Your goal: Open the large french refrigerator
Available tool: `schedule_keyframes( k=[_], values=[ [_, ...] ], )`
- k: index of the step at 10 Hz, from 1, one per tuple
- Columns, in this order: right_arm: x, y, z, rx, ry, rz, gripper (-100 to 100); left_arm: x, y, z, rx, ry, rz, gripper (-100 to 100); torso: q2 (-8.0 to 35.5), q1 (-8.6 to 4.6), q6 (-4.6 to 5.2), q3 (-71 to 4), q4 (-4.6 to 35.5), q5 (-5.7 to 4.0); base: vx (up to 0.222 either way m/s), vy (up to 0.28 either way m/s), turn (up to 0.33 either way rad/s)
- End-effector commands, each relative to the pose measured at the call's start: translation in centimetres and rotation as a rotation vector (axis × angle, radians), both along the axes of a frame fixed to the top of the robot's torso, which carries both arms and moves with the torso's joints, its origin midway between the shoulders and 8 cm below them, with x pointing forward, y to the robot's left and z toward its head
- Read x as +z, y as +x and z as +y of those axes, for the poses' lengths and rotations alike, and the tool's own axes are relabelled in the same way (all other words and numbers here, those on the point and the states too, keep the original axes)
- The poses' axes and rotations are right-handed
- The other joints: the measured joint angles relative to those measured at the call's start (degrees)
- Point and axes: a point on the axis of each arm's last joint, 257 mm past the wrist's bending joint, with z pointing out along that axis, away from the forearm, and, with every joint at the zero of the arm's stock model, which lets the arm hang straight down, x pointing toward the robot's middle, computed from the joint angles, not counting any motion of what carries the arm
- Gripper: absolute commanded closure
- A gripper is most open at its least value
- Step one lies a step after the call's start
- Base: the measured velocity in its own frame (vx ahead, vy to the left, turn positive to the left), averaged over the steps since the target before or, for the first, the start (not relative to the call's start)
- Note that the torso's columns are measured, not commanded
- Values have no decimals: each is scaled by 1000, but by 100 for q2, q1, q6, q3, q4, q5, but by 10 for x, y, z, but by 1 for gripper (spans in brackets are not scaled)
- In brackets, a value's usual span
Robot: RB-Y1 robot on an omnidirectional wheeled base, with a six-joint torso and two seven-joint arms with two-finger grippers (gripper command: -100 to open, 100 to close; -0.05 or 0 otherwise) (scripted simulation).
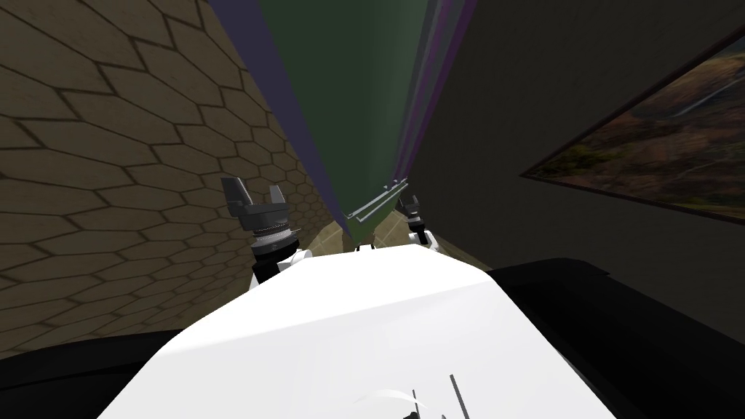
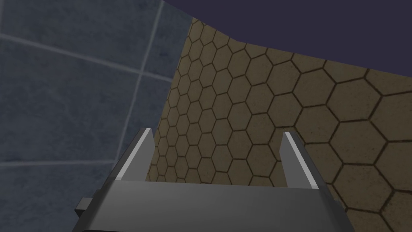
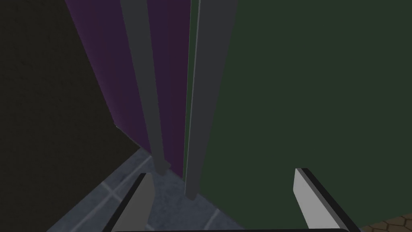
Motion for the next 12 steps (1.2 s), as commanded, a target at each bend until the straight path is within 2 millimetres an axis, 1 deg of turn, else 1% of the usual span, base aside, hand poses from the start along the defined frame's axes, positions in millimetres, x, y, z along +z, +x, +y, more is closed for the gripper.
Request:
schedule_keyframes(
  k=[1,2,3,5,6,8,9,11,12],
  values=[
    [-15,4,-6,-46,-79,14,-100,0,0,0,0,0,0,0,-1,12,0,0,-1,2,1,57,-12],
    [-15,4,-6,-57,-100,11,-100,0,0,0,0,0,0,0,-2,18,0,-1,-1,5,5,34,0],
    [-28,7,-12,-79,-140,28,-100,0,0,0,0,0,0,0,-3,8,0,-2,-1,3,8,66,-12],
    [-31,7,-12,-105,-188,24,-100,0,0,0,0,0,0,0,-4,11,-1,-2,-1,3,11,48,-8],
    [-46,9,-18,-125,-225,46,-100,0,0,0,0,0,0,0,-4,0,0,-2,-1,0,25,60,-16],
    [-46,9,-18,-150,-275,39,-100,0,0,0,0,0,0,0,-2,12,0,-2,-1,4,13,48,-9],
    [-61,10,-23,-167,-311,60,-100,0,0,0,0,0,0,0,2,2,0,1,1,1,19,76,-23],
    [-62,10,-23,-191,-361,55,-100,0,0,0,0,0,0,0,-2,13,0,-2,0,5,13,49,-7],
    [-79,10,-28,-206,-397,78,-100,0,0,0,0,0,0,0,1,-3,0,0,0,0,25,53,-23]
  ],
)
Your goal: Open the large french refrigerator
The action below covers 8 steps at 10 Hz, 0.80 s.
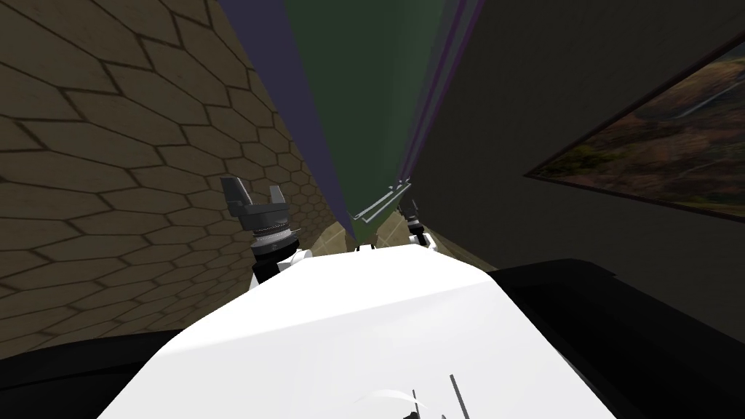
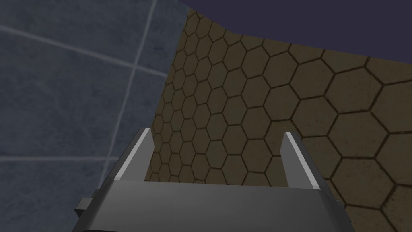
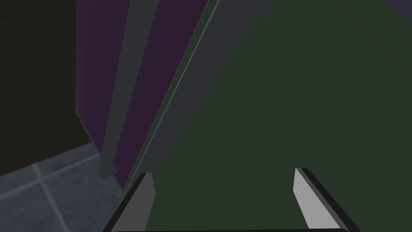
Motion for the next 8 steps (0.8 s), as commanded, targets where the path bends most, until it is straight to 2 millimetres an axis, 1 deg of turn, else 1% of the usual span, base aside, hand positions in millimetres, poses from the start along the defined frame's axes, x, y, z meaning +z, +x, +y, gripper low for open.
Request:
schedule_keyframes(
  k=[1,2,3,5,6,8],
  values=[
    [-17,0,-5,-38,-80,20,-100,0,0,0,0,0,0,0,-6,10,1,-2,-2,0,21,64,-19],
    [-17,0,-5,-45,-100,17,-100,0,0,0,0,0,0,0,-5,15,-1,-3,-1,4,6,31,1],
    [-34,-1,-9,-63,-136,42,-100,0,0,0,0,0,0,0,0,6,0,0,0,2,9,60,-25],
    [-34,-1,-9,-78,-177,36,-100,0,0,0,0,0,0,0,-5,17,0,-2,-1,4,19,54,-10],
    [-51,-3,-12,-94,-215,61,-100,0,0,0,0,0,0,0,-4,6,0,-2,-1,2,38,67,-31],
    [-51,-3,-12,-107,-251,56,-100,0,0,0,0,0,0,0,-6,13,0,-4,-2,3,19,52,-9]
  ],
)
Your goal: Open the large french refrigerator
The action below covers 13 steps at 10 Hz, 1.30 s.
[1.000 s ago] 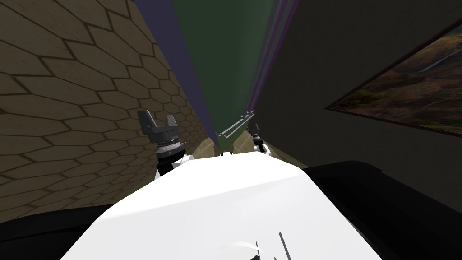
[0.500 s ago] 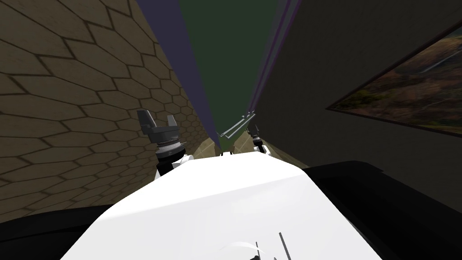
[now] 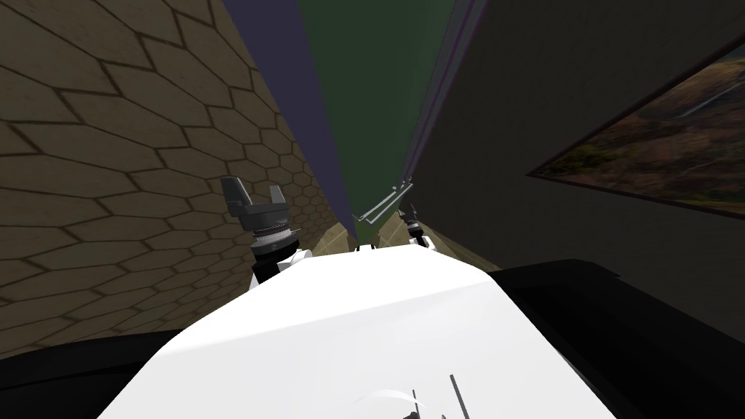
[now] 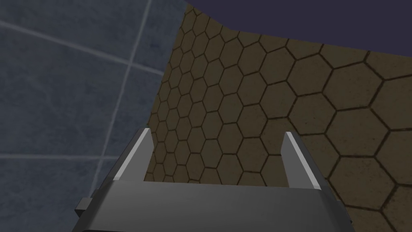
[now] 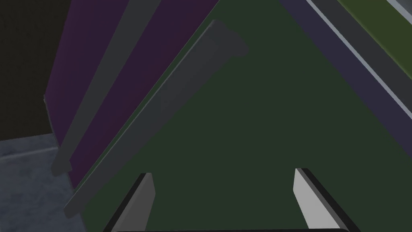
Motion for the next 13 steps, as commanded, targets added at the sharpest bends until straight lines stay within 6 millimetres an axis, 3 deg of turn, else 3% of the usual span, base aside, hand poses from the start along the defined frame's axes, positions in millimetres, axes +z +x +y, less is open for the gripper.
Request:
schedule_keyframes(
  k=[1,3,6,8,9,10,13],
  values=[
    [-19,-4,-2,-25,-70,24,-100,0,0,0,0,0,0,0,9,-9,0,6,3,-2,17,72,-26],
    [-19,-4,-2,-35,-103,20,-100,0,0,0,0,0,0,0,4,4,0,3,2,1,13,56,-14],
    [-52,-14,-5,-65,-196,68,-100,0,0,0,0,0,0,0,-3,0,0,-1,0,0,35,73,-31],
    [-52,-14,-5,-74,-230,64,-100,0,0,0,0,0,0,0,2,1,0,2,1,0,22,63,-9],
    [-68,-19,-6,-83,-267,88,-100,0,0,0,0,0,0,0,11,-12,0,7,3,-3,27,61,-35],
    [-68,-19,-6,-88,-288,85,-100,0,0,0,0,0,0,0,5,-4,2,5,2,-3,23,69,-27],
    [-98,-32,-4,-103,-368,130,-100,0,0,0,0,0,0,0,0,1,0,0,1,1,33,87,-31]
  ],
)
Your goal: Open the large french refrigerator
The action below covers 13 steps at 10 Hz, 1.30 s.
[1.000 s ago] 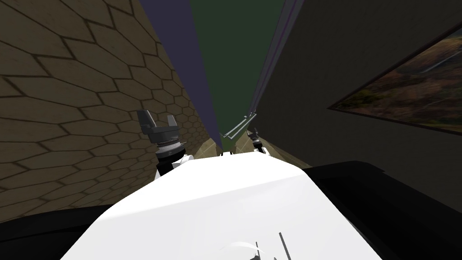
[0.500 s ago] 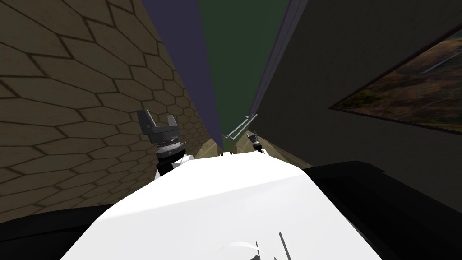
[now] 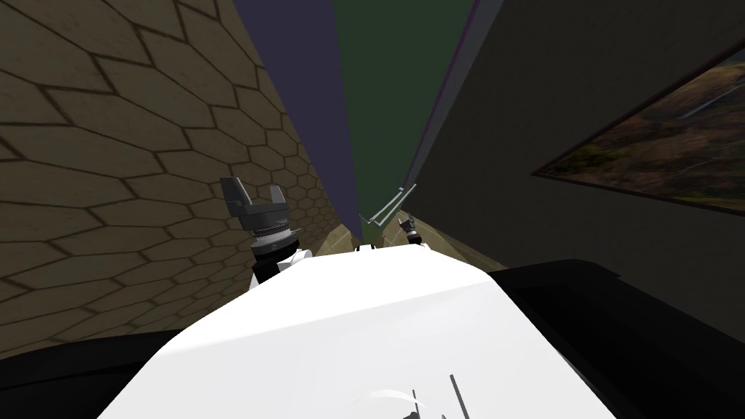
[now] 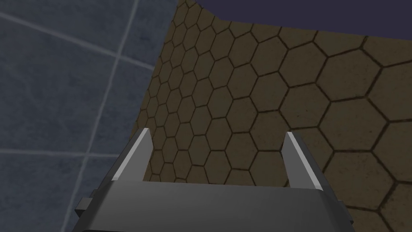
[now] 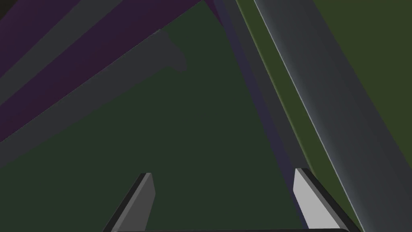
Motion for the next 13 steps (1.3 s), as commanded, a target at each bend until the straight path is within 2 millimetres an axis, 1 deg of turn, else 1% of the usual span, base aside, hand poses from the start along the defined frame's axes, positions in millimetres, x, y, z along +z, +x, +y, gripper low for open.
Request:
schedule_keyframes(
  k=[1,2,3,4,5,7,8,11,13],
  values=[
    [-16,-7,2,-13,-66,25,-100,0,0,0,0,0,0,0,2,1,1,1,0,-1,23,79,-28],
    [-30,-14,4,-18,-89,47,-100,0,0,0,0,0,0,0,6,-7,0,4,1,-2,38,86,-31],
    [-30,-14,4,-20,-109,46,-100,0,0,0,0,0,0,0,2,-4,1,2,0,-3,36,78,-21],
    [-43,-21,7,-24,-134,67,-100,0,0,0,0,0,0,0,2,-6,0,1,1,-2,36,72,-30],
    [-43,-21,7,-25,-146,66,-100,0,0,0,0,0,0,0,2,-6,1,2,0,-3,28,64,-22],
    [-67,-35,16,-28,-190,103,-100,0,0,0,0,0,0,0,2,0,1,2,0,-2,40,97,-48],
    [-67,-35,16,-30,-205,101,-100,0,0,0,0,0,0,0,1,10,1,1,0,2,30,107,-18],
    [-95,-53,37,-30,-247,141,-100,0,0,0,0,0,0,0,0,-5,1,1,0,-3,42,99,-37],
    [-107,-62,55,-30,-249,157,-100,0,0,0,0,0,0,0,3,-5,0,2,1,-2,39,89,-35]
  ],
)
